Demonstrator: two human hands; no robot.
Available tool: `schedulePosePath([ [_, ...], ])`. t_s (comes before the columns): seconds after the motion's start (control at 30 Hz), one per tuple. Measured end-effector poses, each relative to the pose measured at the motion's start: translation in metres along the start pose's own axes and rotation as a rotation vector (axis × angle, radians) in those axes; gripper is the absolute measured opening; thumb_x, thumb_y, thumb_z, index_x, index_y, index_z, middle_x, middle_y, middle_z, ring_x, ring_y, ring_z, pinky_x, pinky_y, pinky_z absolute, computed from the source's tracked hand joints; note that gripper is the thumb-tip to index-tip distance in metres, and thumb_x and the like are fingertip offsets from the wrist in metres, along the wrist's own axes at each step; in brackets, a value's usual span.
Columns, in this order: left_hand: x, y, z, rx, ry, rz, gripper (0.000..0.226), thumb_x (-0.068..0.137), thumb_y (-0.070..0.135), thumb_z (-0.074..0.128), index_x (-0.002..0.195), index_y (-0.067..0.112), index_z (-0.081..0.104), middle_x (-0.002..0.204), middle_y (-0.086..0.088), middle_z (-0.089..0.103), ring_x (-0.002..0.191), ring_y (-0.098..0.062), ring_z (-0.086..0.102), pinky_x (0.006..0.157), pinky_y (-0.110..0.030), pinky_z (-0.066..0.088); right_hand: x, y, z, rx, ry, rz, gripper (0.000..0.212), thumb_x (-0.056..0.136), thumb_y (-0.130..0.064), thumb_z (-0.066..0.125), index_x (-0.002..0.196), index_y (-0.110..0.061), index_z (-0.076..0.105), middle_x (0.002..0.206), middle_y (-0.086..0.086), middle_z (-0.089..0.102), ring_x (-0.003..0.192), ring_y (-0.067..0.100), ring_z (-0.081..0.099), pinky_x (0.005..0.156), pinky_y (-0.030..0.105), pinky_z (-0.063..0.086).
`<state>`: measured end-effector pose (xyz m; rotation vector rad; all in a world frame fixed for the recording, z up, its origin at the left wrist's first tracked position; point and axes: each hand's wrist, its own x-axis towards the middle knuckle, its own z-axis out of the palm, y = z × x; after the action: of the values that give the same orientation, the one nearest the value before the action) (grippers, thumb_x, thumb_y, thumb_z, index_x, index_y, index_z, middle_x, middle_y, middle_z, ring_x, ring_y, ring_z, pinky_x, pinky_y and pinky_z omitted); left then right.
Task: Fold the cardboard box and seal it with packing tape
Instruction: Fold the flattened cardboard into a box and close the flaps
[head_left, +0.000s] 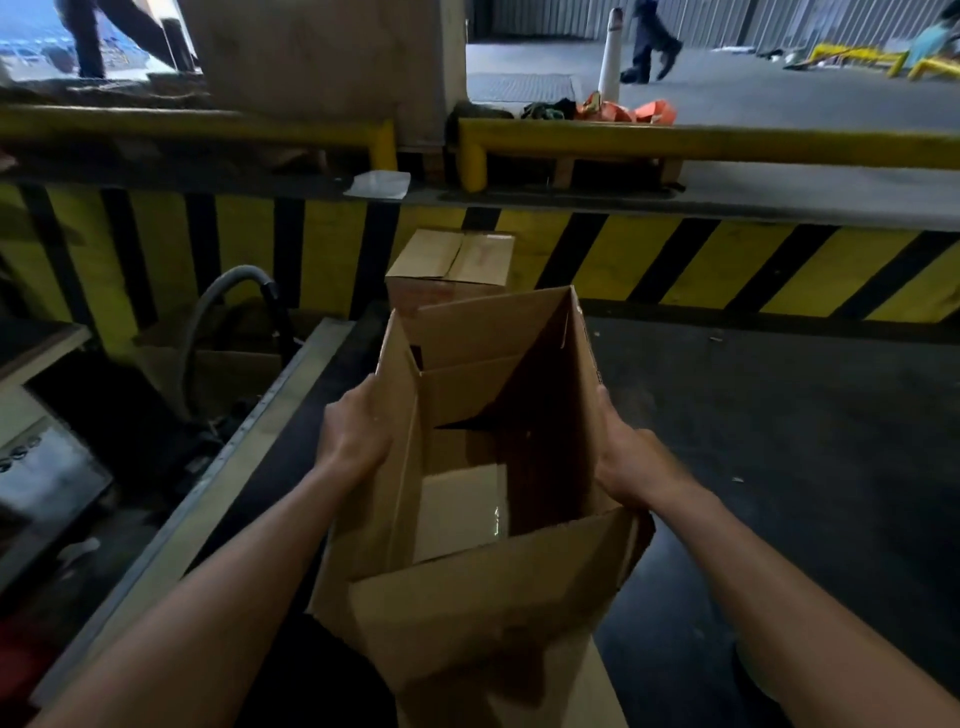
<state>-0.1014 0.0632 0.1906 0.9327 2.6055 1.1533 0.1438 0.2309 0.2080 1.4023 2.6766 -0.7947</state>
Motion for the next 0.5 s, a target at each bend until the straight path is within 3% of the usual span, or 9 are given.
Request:
schedulePosePath([
  [0.13,0.010,0.010,0.012,0.016,0.031,0.005,0.038,0.099,0.012,0.060,0.136,0.018,0.057,0.097,0.003,0.057,0.088,-0.019,0.062,0.081,-0.042,0.056,0.003,0.016,0.005,-0.001,0.005,0.009,0.097,0.093,-0.007,0.051,0.151,-0.042,-0.019,0.086,0.004,0.054,0.070,0.021,0.062,0.064,0.038,0.059],
  [0.2,0.016,0.018,0.013,0.035,-0.064,-0.022,0.047,0.101,0.016,0.057,0.147,0.023,0.047,0.096,0.007,0.053,0.096,-0.022,0.064,0.088,-0.043,0.056,0.008,0.019,0.006,0.016,0.022,0.017,0.098,0.091,-0.008,0.053,0.151,-0.043,-0.017,0.084,0.003,0.051,0.070,0.020,0.061,0.062,0.037,0.057],
  [0.27,0.017,0.022,0.007,0.045,-0.293,-0.065,0.076,0.099,0.019,0.062,0.160,0.033,0.020,0.104,0.008,0.052,0.108,-0.023,0.061,0.096,-0.044,0.053,0.012,0.017,0.010,0.058,0.040,0.034,0.097,0.090,-0.008,0.053,0.152,-0.044,-0.013,0.083,0.002,0.050,0.069,0.021,0.060,0.061,0.037,0.057],
  [0.33,0.012,0.016,0.005,0.070,-0.445,-0.065,0.106,0.094,0.018,0.069,0.159,0.043,-0.011,0.119,0.003,0.052,0.114,-0.024,0.057,0.101,-0.047,0.048,0.015,0.017,0.015,0.089,0.069,0.046,0.095,0.091,-0.009,0.053,0.152,-0.045,-0.011,0.090,0.004,0.055,0.071,0.021,0.061,0.067,0.042,0.059],
  [0.43,0.010,0.001,0.007,0.001,-0.305,-0.113,0.101,0.095,0.019,0.067,0.160,0.044,-0.007,0.144,-0.011,0.049,0.125,-0.034,0.056,0.105,-0.054,0.048,0.017,0.016,0.011,0.098,0.054,0.055,0.092,0.093,-0.008,0.049,0.151,-0.047,-0.012,0.094,0.004,0.051,0.071,0.021,0.060,0.060,0.037,0.056],
  [0.5,0.018,-0.004,0.007,-0.089,-0.226,-0.171,0.096,0.094,0.013,0.067,0.162,0.038,0.004,0.145,-0.014,0.049,0.124,-0.035,0.056,0.104,-0.054,0.049,0.017,0.014,0.007,0.082,0.017,0.071,0.092,0.094,-0.006,0.047,0.150,-0.048,-0.013,0.096,0.005,0.049,0.072,0.022,0.060,0.056,0.034,0.053],
])
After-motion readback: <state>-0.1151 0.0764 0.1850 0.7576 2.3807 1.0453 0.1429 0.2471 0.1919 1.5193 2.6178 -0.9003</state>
